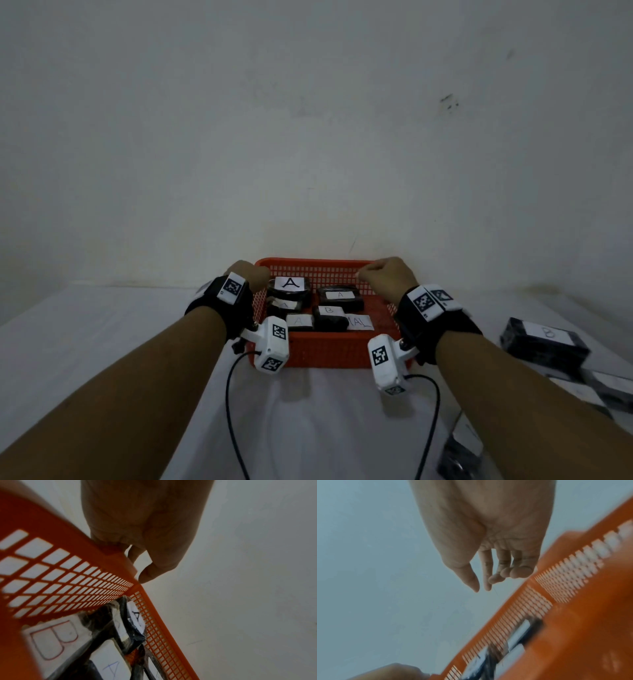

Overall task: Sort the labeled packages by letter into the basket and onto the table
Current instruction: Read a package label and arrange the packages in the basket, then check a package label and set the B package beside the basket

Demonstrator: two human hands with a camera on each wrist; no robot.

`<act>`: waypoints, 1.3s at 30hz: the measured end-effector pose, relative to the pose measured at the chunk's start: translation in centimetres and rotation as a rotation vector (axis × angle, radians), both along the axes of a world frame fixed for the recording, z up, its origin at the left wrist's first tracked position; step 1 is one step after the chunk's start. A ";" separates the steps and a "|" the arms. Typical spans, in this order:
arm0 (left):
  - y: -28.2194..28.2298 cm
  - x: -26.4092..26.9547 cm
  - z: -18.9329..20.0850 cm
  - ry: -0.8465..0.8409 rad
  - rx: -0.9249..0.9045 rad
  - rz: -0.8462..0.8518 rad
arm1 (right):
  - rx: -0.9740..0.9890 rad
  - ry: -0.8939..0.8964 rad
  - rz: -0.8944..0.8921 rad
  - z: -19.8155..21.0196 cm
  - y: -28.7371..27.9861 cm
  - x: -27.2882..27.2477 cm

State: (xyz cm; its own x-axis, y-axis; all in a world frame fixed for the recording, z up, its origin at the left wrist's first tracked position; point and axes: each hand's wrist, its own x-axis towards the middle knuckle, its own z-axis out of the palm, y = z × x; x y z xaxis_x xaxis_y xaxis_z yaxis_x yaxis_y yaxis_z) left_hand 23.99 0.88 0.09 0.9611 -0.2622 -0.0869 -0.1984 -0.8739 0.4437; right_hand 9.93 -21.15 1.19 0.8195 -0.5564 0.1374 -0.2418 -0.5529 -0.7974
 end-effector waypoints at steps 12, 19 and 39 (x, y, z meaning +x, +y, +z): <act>-3.4 -16.3 4.8 -0.284 -0.325 -0.281 | -0.216 0.029 0.155 1.5 -1.9 -15.3; -5.9 -25.8 1.8 -0.120 -0.274 -0.539 | -0.312 0.296 0.261 -1.7 -3.3 -21.9; -9.3 -28.9 -4.0 0.075 -0.187 -0.574 | -0.339 0.380 0.408 -5.5 -6.5 -21.7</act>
State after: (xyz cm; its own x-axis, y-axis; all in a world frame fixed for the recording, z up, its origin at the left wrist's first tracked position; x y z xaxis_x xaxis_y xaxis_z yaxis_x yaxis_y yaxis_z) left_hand -4.92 -8.46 -3.90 0.6544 -0.7544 -0.0512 -0.5776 -0.5424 0.6100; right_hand -11.73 -27.64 -4.30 0.9818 -0.1674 -0.0900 -0.1901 -0.8657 -0.4631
